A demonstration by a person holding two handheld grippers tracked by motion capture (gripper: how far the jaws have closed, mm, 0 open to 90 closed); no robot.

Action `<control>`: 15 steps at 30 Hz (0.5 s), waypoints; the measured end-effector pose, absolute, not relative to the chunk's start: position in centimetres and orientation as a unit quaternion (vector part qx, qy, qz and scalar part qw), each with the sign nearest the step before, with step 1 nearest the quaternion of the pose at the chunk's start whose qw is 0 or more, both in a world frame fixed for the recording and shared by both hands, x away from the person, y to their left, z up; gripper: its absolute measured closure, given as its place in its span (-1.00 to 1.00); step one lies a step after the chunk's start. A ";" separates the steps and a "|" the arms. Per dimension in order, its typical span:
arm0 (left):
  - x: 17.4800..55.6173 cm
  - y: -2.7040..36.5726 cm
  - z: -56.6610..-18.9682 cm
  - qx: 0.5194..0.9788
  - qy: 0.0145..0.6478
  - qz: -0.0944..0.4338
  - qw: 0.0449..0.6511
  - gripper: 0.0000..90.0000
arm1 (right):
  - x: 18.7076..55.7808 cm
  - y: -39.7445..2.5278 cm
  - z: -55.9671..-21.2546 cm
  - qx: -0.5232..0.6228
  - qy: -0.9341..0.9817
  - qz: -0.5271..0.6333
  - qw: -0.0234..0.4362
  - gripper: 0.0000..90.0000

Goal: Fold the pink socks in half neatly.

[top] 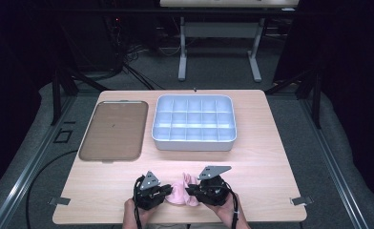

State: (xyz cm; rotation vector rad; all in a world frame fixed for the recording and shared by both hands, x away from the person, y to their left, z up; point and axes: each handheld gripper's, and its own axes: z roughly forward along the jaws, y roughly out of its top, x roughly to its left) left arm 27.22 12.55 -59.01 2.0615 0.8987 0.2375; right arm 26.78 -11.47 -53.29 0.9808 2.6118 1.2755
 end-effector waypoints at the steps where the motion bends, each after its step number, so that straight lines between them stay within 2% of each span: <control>1: 27.2 12.6 -59.0 0.825 0.359 0.095 0.426 0.82 | 26.9 -11.2 -53.4 0.317 0.853 0.414 0.033 0.84; 15: 27.2 12.6 -59.0 0.825 0.360 0.094 0.426 0.82 | 27.4 -9.3 -54.1 0.302 0.854 0.423 0.012 0.84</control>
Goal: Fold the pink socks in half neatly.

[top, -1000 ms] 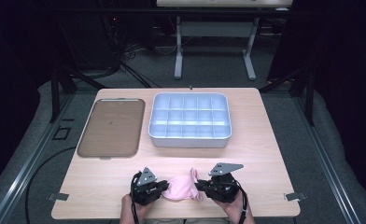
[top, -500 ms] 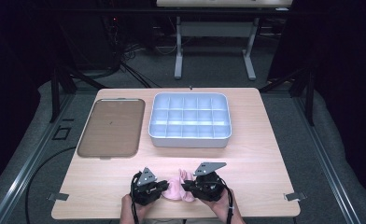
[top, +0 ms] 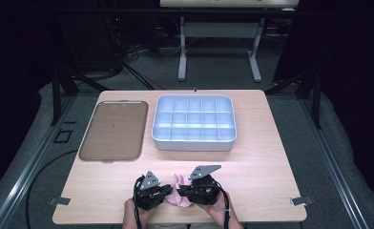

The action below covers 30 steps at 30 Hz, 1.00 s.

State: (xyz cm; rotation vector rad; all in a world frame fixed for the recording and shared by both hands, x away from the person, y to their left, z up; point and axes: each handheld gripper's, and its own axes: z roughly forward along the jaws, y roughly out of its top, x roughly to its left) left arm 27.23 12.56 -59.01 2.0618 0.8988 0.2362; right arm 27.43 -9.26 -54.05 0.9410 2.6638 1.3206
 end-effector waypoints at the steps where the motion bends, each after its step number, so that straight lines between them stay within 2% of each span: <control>1: 27.2 12.6 -59.0 0.825 0.359 0.095 0.426 0.82 | 27.5 -9.1 -54.1 0.299 0.856 0.422 0.011 0.84; 12: 27.2 12.6 -59.0 0.825 0.359 0.095 0.425 0.82 | 28.2 -7.9 -55.8 0.309 0.865 0.395 -0.001 0.81; 22: 27.2 12.5 -59.0 0.825 0.360 0.095 0.426 0.82 | 28.2 -10.1 -54.6 0.302 0.845 0.441 -0.022 0.26; 28: 27.2 12.5 -59.0 0.825 0.359 0.096 0.426 0.82 | 28.7 -12.0 -53.8 0.325 0.842 0.430 0.024 0.23; 30: 27.2 12.5 -59.0 0.825 0.359 0.096 0.426 0.82 | 28.8 -11.8 -54.2 0.321 0.852 0.413 0.026 0.25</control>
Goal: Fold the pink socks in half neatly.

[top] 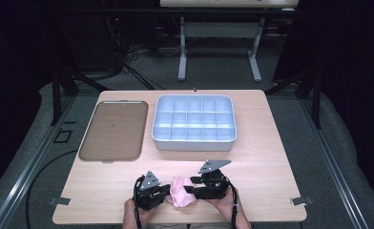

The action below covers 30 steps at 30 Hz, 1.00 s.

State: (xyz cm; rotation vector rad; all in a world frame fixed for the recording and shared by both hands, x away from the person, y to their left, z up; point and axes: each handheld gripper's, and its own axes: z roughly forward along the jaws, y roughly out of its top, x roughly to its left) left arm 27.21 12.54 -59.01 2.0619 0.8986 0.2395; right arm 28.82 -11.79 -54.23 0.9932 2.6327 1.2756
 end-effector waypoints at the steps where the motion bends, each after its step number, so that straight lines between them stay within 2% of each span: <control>1: 27.2 12.6 -59.0 0.825 0.360 0.095 0.426 0.81 | 28.8 -11.6 -54.5 0.320 0.856 0.405 0.028 0.28; 4: 27.3 12.6 -59.0 0.824 0.361 0.094 0.427 0.81 | 28.9 -10.6 -55.5 0.312 0.873 0.374 0.037 0.36; 10: 27.3 12.6 -59.0 0.824 0.360 0.093 0.427 0.81 | 29.1 -9.3 -57.0 0.310 0.878 0.363 0.033 0.73; 14: 27.2 12.6 -59.0 0.825 0.360 0.095 0.426 0.81 | 29.2 -9.1 -57.1 0.310 0.876 0.367 0.033 0.90; 24: 27.1 13.6 -58.4 0.814 0.366 0.090 0.442 0.59 | 29.2 -9.3 -57.4 0.320 0.870 0.375 0.030 0.99; 30: 26.7 13.7 -58.6 0.825 0.359 0.078 0.429 0.61 | 29.1 -9.2 -57.3 0.320 0.872 0.370 0.033 1.00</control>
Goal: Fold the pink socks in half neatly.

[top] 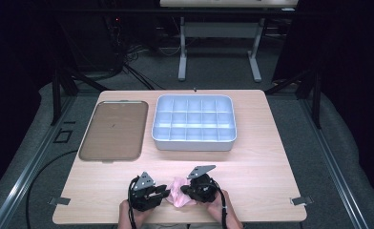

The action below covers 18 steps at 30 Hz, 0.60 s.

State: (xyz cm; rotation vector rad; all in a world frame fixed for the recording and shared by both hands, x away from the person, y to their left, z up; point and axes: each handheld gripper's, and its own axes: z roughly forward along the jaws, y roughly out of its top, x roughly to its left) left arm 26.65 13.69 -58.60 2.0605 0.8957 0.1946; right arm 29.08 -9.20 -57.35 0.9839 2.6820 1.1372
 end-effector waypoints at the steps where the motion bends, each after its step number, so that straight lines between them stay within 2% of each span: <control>1: 26.6 13.6 -58.7 0.828 0.358 0.077 0.425 0.62 | 29.1 -9.2 -57.4 0.320 0.871 0.371 0.035 1.00; 12: 26.5 13.4 -59.0 0.828 0.353 0.085 0.426 0.85 | 29.0 -9.4 -56.7 0.321 0.864 0.385 0.039 1.00; 18: 26.6 13.5 -59.0 0.827 0.355 0.078 0.429 0.87 | 28.8 -9.7 -55.4 0.316 0.855 0.409 0.039 1.00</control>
